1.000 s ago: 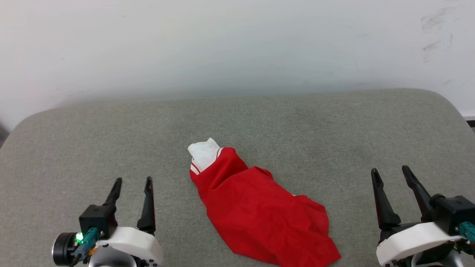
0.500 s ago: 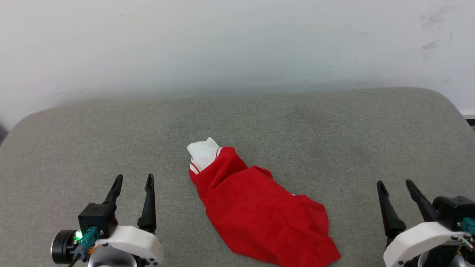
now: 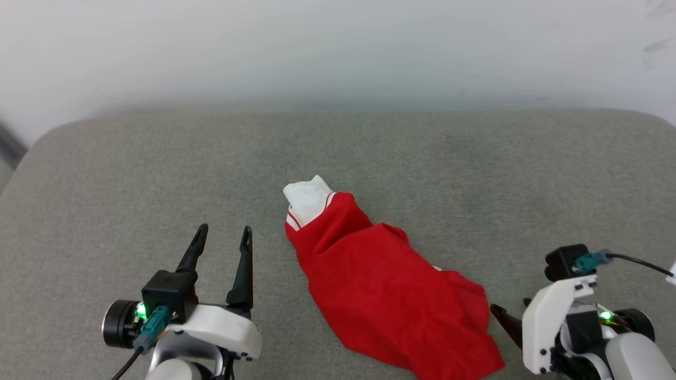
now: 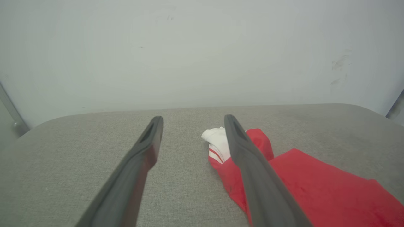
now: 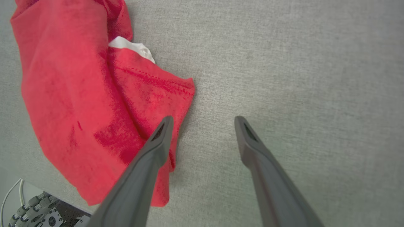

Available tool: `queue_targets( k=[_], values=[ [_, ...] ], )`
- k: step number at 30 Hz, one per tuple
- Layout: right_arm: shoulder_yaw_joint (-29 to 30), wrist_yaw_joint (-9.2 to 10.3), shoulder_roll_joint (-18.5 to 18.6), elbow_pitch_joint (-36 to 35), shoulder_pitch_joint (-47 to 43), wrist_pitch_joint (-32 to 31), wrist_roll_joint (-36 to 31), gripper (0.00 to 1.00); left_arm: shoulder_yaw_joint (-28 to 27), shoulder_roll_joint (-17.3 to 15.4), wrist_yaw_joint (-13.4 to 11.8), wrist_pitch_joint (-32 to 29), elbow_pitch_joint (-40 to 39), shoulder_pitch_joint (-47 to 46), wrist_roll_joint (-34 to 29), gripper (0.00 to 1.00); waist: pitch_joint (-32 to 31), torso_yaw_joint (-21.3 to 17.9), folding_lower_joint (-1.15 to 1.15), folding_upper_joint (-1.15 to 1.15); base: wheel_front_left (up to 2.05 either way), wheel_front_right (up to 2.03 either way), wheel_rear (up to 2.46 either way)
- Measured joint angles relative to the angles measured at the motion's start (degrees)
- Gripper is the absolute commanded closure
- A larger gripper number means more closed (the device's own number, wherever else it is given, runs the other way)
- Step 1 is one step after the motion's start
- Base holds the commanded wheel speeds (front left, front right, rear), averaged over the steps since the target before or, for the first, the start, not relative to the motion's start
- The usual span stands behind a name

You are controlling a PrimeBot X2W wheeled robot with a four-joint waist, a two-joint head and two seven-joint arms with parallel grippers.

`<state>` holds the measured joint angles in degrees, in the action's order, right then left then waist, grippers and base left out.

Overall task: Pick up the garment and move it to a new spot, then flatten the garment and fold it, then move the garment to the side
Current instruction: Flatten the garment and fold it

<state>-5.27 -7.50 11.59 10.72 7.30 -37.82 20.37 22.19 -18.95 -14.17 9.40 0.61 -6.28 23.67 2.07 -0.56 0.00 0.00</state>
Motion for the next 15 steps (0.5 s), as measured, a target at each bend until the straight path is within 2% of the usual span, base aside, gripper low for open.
queue_targets(
  k=[6,12,13,15],
  values=[
    [-8.1,0.0,2.4,5.55,5.6,-1.56,4.31,0.0,1.08,1.37,0.4,0.88,0.73,-2.58,-0.35,0.0,3.11,2.03,0.0,0.0,0.0,0.0,0.0],
    [-13.07,0.0,3.61,12.44,9.19,-3.43,8.32,0.0,1.25,2.08,0.56,1.57,2.44,-3.53,-0.15,0.0,4.77,3.4,0.0,0.0,0.0,0.0,0.0],
    [-13.4,0.01,3.64,13.23,9.74,-3.9,9.13,1.0,1.29,2.16,0.58,1.82,2.67,-3.54,-0.13,0.0,4.83,3.5,0.0,0.0,0.0,0.0,0.0],
    [-14.38,0.03,3.94,13.97,10.36,-4.03,10.02,1.0,1.29,2.24,0.63,1.96,3.15,-3.58,0.04,0.0,4.76,3.58,0.0,0.0,0.0,0.0,0.0]
  ],
)
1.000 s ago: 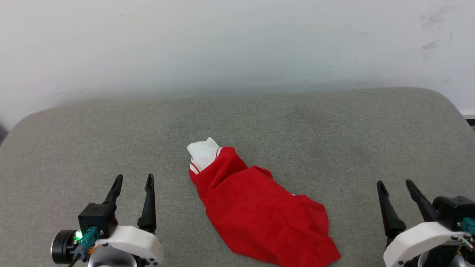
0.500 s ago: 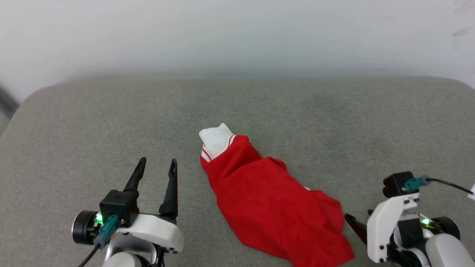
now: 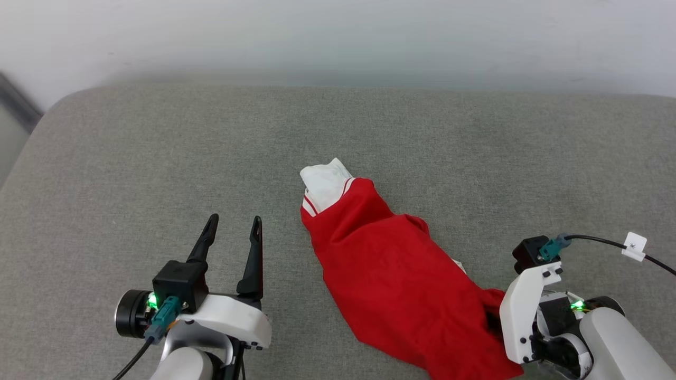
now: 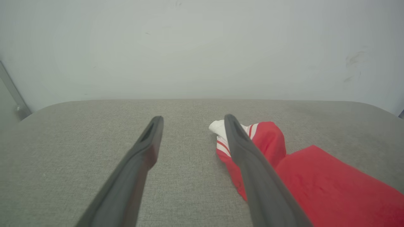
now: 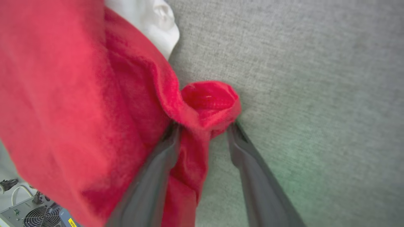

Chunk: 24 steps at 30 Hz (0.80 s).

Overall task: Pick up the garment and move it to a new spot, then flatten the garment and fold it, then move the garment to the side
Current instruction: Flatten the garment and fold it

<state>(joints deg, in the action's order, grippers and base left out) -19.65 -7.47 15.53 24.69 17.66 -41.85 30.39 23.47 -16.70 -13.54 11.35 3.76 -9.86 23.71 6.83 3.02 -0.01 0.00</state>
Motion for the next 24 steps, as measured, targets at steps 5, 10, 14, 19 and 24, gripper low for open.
queue_targets(
  k=[5,10,14,19,24],
  values=[
    [-1.04,-0.05,0.82,-0.76,1.62,5.8,-0.54,1.0,-0.23,-0.02,-0.08,0.45,0.67,-0.01,0.23,0.0,-0.55,-0.36,0.0,0.0,0.0,0.0,0.0],
    [4.54,-0.04,2.23,-3.83,5.69,11.89,-4.26,1.0,-0.45,-0.21,-0.33,0.6,0.67,0.24,0.42,0.0,-1.28,-1.27,0.0,0.0,0.0,0.0,0.0],
    [13.49,-0.04,2.27,-5.28,5.69,15.41,-7.38,1.0,-0.37,-0.26,-0.59,0.62,0.58,0.45,0.7,0.0,-1.7,-1.97,0.0,0.0,0.0,0.0,0.0],
    [29.52,-0.03,-1.07,-4.65,-0.17,18.31,-10.74,1.0,-0.22,-0.27,-0.64,0.6,0.73,1.35,1.19,0.0,-2.43,-2.24,0.0,0.0,0.0,0.0,0.0],
    [45.82,-0.03,-7.58,2.6,-10.27,19.15,-15.14,1.0,-0.03,-0.29,-0.59,0.58,1.71,1.75,1.8,0.0,-3.42,-2.02,0.0,0.0,0.0,0.0,0.0]
  ],
)
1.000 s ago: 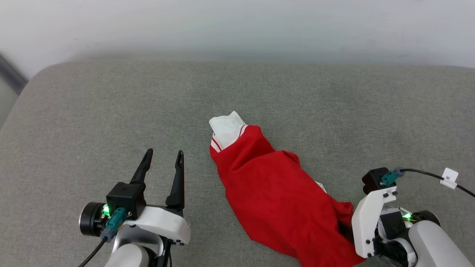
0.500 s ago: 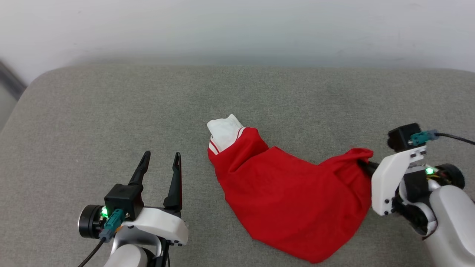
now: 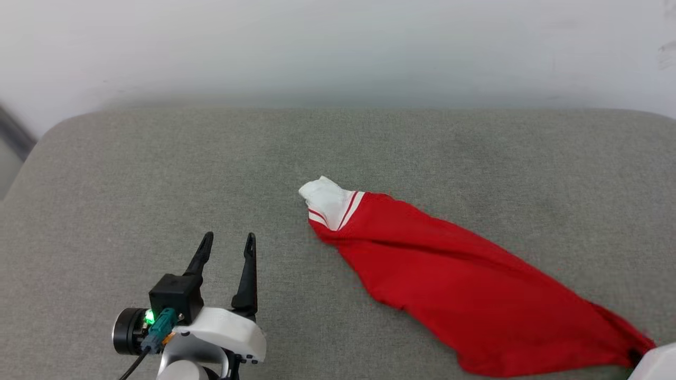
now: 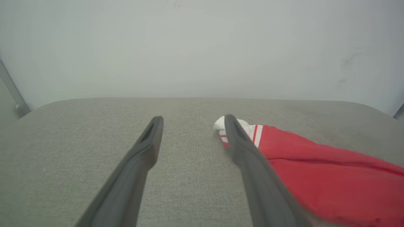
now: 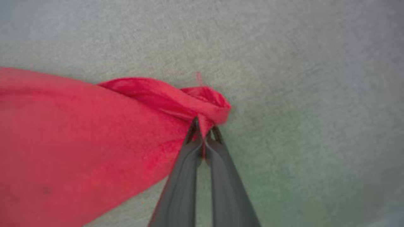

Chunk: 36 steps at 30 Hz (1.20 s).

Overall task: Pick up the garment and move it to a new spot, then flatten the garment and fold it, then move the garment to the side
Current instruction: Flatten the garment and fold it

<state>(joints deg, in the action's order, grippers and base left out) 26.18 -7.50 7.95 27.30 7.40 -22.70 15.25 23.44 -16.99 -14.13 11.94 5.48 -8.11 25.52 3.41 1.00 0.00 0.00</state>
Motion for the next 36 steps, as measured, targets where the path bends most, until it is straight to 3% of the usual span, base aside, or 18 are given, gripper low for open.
queue_targets(
  k=[2,3,4,7,13,19,23,26,32,36],
  values=[
    [1.52,-0.02,-1.29,1.99,-1.58,0.07,-1.04,1.0,-0.1,-0.04,0.0,0.0,0.23,0.5,0.34,0.0,-0.45,0.0,0.0,0.0,0.0,0.0,0.0],
    [2.13,-0.04,-1.69,2.55,-1.72,0.33,-1.26,0.65,-0.1,-0.09,-0.02,0.0,0.38,0.75,0.46,0.0,-0.69,-0.02,0.0,0.0,0.0,0.0,0.0],
    [2.25,-0.04,-1.93,2.79,-1.71,0.78,-1.46,0.0,-0.13,-0.11,-0.03,0.0,0.51,0.91,0.55,0.0,-0.94,-0.07,0.0,0.0,0.0,0.0,0.0],
    [1.08,0.0,-2.93,2.24,-1.81,4.78,-2.11,0.0,-0.34,-0.37,-0.18,0.0,0.65,1.63,0.98,0.0,-1.82,-0.33,0.0,0.0,0.0,0.0,0.0],
    [-4.69,0.0,-3.41,-6.27,-1.8,15.52,-2.32,0.0,-0.62,-0.92,-0.82,-0.44,0.46,3.77,1.48,0.0,-3.93,-1.13,0.0,0.0,0.0,0.0,0.0],
    [-9.22,0.0,-4.08,-14.47,-4.23,17.13,-2.9,0.0,-0.86,-1.58,-1.52,-1.01,-0.44,4.92,1.85,0.0,-5.2,-1.83,0.0,0.0,0.0,0.0,0.0],
    [-13.61,0.0,-4.21,-18.84,-6.51,11.49,-3.14,0.0,-0.91,-1.93,-1.59,-1.19,-0.8,5.48,1.98,0.0,-5.61,-2.12,0.0,0.0,0.0,0.0,0.0],
    [-18.16,0.0,-3.65,-21.48,-8.6,3.25,-2.93,0.0,-0.86,-2.01,-1.68,-1.27,-1.09,5.5,2.05,0.0,-5.7,-2.17,0.0,0.0,0.0,0.0,0.0],
    [-28.74,0.0,2.29,-24.85,-11.01,-14.16,0.73,0.0,-0.58,-1.98,-2.25,-1.58,-1.64,5.52,2.04,0.0,-5.47,-1.96,0.0,0.0,0.0,0.0,0.0],
    [-35.31,0.0,5.19,-24.55,-10.79,-18.57,3.63,0.0,-0.26,-1.86,-2.26,-1.6,-1.63,5.45,2.03,0.0,-4.96,-1.45,0.0,0.0,0.0,0.0,0.0]
  ],
)
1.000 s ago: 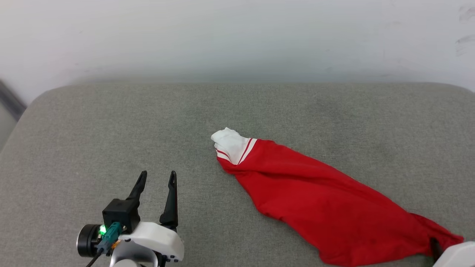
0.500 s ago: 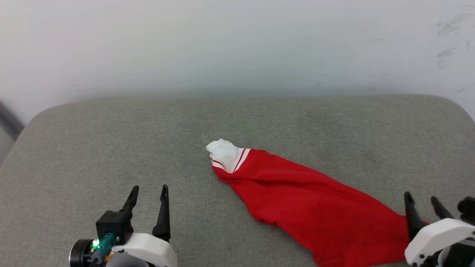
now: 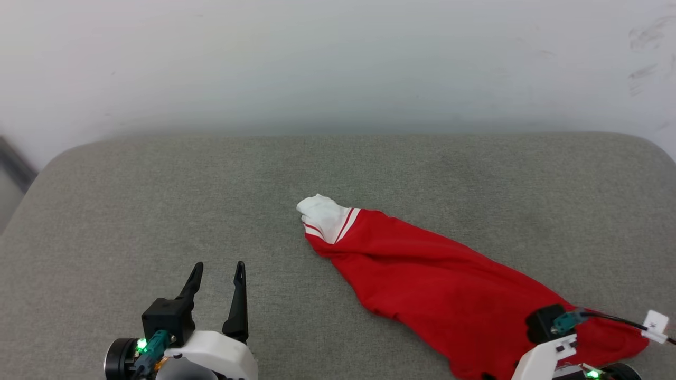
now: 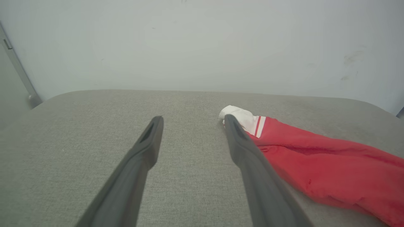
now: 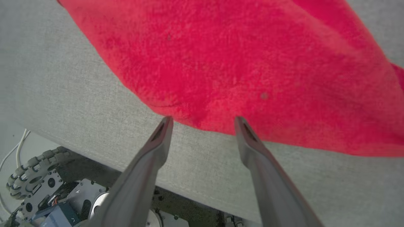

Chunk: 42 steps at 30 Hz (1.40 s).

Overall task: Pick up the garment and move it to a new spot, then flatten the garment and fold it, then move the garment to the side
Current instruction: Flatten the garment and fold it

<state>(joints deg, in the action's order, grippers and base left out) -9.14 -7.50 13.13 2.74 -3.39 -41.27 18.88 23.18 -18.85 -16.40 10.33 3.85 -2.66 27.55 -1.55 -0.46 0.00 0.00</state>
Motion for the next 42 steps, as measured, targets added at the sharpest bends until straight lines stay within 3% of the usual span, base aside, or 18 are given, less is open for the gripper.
queue_targets(
  k=[13,14,15,21,27,42],
  values=[
    [-12.26,-0.01,2.46,13.22,7.69,3.22,3.99,0.0,0.85,0.73,0.08,0.3,0.31,-2.09,-0.14,0.0,3.3,3.13,0.0,0.0,0.0,0.0,0.0],
    [-13.68,-0.01,2.88,15.0,9.03,3.25,4.88,0.88,0.85,0.86,0.02,0.47,0.69,-2.3,-0.14,0.0,3.46,3.28,0.0,0.0,0.0,0.0,0.0],
    [-13.97,-0.01,3.08,15.26,9.33,3.26,5.03,1.0,0.83,0.89,0.02,0.52,0.78,-2.3,-0.12,0.0,3.43,3.25,0.0,0.0,0.0,0.0,0.0],
    [-13.78,-0.01,3.91,9.89,14.06,7.7,4.88,1.0,0.67,0.87,-0.24,1.04,1.21,-2.29,0.31,0.0,2.95,1.92,0.0,0.0,0.0,0.0,0.0],
    [-7.68,-0.01,4.61,8.09,20.47,9.8,3.24,1.0,1.2,1.11,0.1,1.43,1.13,-2.88,0.27,0.0,4.1,1.28,0.0,0.0,0.0,0.0,0.0],
    [13.24,-0.01,11.14,30.66,42.63,14.62,2.27,1.0,3.88,3.41,1.67,2.14,1.2,-12.73,-2.36,0.0,16.47,4.44,-0.01,0.0,0.0,0.0,0.0]
  ],
)
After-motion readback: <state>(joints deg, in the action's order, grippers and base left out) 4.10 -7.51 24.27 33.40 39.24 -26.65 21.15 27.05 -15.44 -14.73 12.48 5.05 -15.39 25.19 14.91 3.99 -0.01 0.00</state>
